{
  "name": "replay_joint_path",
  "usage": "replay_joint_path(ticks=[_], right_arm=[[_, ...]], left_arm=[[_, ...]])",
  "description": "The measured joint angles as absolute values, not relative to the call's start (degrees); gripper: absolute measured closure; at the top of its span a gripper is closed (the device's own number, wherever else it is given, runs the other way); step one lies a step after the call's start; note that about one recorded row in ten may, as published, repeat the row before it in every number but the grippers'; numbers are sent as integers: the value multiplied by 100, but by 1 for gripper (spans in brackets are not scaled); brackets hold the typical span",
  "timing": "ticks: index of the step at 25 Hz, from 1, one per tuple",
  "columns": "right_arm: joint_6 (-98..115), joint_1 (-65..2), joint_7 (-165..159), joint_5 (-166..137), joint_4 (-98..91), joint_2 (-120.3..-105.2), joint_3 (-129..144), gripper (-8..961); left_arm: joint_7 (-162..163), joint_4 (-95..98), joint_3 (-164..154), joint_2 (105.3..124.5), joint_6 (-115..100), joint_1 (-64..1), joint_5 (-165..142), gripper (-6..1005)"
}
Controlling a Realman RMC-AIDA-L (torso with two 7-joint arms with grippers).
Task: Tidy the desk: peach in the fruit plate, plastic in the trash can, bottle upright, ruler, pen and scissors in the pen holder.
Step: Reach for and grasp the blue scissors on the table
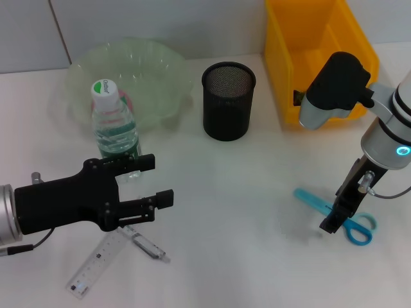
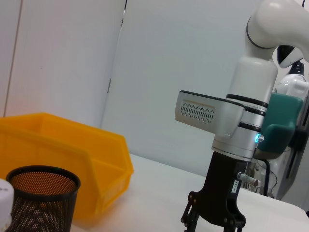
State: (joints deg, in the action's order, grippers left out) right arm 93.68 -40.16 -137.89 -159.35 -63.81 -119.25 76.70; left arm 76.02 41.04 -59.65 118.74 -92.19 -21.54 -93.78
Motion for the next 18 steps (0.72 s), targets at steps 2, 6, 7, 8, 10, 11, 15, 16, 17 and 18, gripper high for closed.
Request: replay_joint_path(ticks=[2, 6, 7, 8, 10, 11, 15, 16, 17, 18], right_arm=[[9362, -4016, -13789, -15934, -6374, -11924, 7694, 150], [9343, -4016, -13789, -15934, -6372, -11924, 7755, 150], [9318, -4012, -13788, -15934, -6372, -11924, 7793, 150], [9318, -4012, -13788, -15934, -6372, -11924, 7793, 150], [9300, -4008, -13785, -15934, -6372, -11925, 7810, 150], [9283, -4008, -13784, -15935, -6372, -11925, 7811, 150], [9230, -4007, -13786, -15961, -6338, -11925, 7813, 150], [9229, -4008, -13787, -15963, -6324, -11925, 7814, 150], [9228, -4009, -13791, -15964, -6316, -11925, 7814, 150], [9225, -4011, -13795, -15966, -6310, -11925, 7814, 150]], left_arm=[[7597, 4104, -5960, 11874, -9219, -2156, -9378, 199], [7594, 4104, -5958, 11874, -9222, -2163, -9378, 199], [7593, 4104, -5958, 11874, -9223, -2163, -9378, 199], [7593, 4104, -5958, 11874, -9223, -2163, -9378, 199], [7594, 4104, -5958, 11874, -9226, -2163, -9378, 199], [7595, 4104, -5958, 11874, -9227, -2163, -9377, 199], [7597, 4104, -5958, 11874, -9228, -2162, -9373, 199], [7599, 4104, -5958, 11874, -9228, -2162, -9372, 199], [7605, 4104, -5959, 11874, -9228, -2164, -9371, 199], [7607, 4104, -5958, 11874, -9229, -2165, -9370, 199]])
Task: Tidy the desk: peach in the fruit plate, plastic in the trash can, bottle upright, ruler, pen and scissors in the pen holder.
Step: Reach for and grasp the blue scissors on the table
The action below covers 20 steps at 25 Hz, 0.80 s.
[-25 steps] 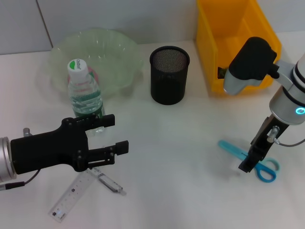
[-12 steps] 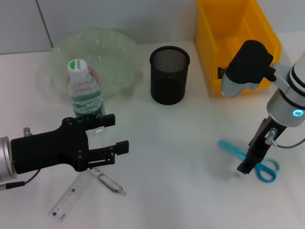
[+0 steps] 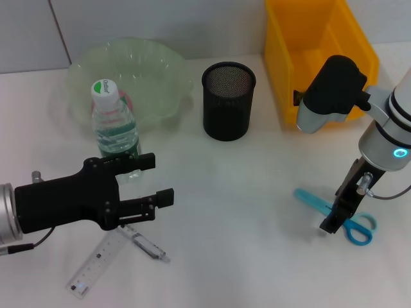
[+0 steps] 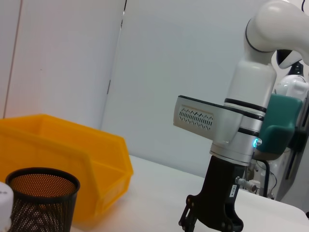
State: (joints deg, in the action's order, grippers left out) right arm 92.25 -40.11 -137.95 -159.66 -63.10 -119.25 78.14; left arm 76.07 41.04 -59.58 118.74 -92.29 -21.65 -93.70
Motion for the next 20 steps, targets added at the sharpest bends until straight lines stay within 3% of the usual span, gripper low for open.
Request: replay_joint_path(ticks=[18, 20], right_arm=[[9169, -4004, -13849, -15978, -6243, -11925, 7813, 193], [9168, -4000, -13850, -15978, -6231, -11925, 7813, 256]], left_arm=[[7620, 4104, -5959, 11859, -9237, -2180, -9360, 198], [7620, 4104, -5958, 11855, -9239, -2180, -9360, 198]])
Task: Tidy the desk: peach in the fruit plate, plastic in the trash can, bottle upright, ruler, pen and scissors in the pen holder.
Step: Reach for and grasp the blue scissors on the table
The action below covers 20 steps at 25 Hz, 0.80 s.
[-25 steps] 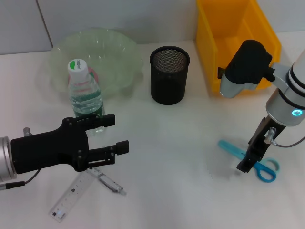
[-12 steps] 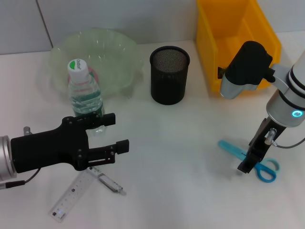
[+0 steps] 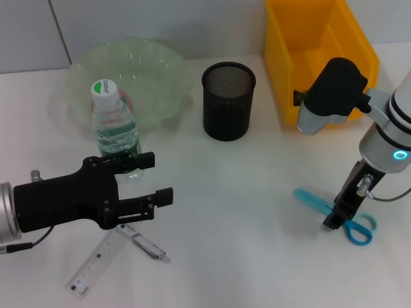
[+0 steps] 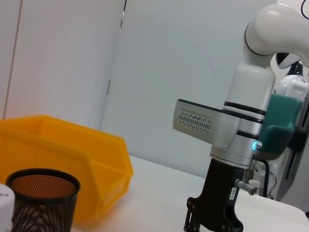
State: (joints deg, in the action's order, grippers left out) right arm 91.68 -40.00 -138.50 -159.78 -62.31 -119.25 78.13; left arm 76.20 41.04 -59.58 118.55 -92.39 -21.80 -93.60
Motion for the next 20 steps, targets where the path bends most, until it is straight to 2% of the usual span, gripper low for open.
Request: replay_joint_path(ticks=[9, 20], right_arm=[[9166, -3999, -13852, -15980, -6213, -11925, 7813, 578], [9166, -3999, -13851, -15980, -6178, -11925, 7813, 580]], left_arm=[[7625, 4104, -5959, 11856, -9254, -2180, -9360, 198], [7605, 4104, -5958, 11856, -9245, -2180, -9360, 198]])
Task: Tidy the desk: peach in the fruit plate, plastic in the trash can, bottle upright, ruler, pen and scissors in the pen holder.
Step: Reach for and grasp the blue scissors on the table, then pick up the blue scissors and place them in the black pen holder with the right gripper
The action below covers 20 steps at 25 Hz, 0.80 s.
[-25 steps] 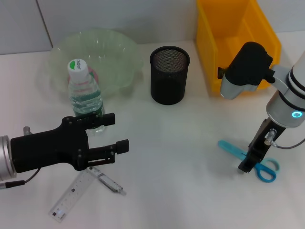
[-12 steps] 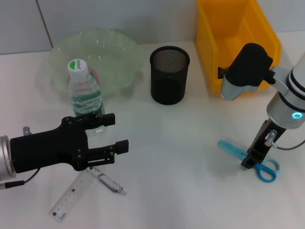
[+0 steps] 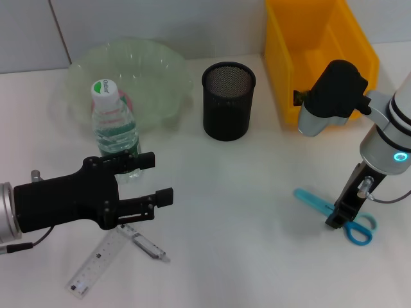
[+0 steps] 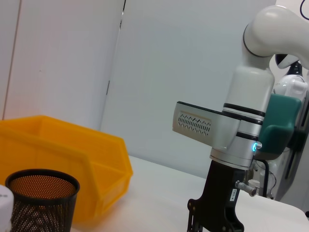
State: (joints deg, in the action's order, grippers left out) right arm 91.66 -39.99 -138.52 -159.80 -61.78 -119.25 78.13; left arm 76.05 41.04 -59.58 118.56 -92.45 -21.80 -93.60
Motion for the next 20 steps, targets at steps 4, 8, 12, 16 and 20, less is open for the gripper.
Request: replay_joint_path(ticks=[4, 8, 12, 16, 20], right_arm=[[9164, -3994, -13851, -15982, -6178, -11925, 7813, 583], [9161, -3969, -13847, -15987, -6180, -11925, 7813, 587], [9157, -3954, -13835, -15987, -6183, -11925, 7813, 673], [9161, -3943, -13837, -15987, -6216, -11925, 7813, 705], [9238, -3916, -13839, -15953, -6363, -11925, 7804, 716]], left_arm=[[7602, 4104, -5959, 11856, -9245, -2175, -9352, 199], [7589, 4099, -5958, 11856, -9245, -2165, -9314, 199], [7588, 4096, -5959, 11856, -9251, -2163, -9302, 199], [7589, 4095, -5959, 11856, -9254, -2155, -9300, 199], [7594, 4095, -5959, 11856, -9258, -2153, -9295, 199]])
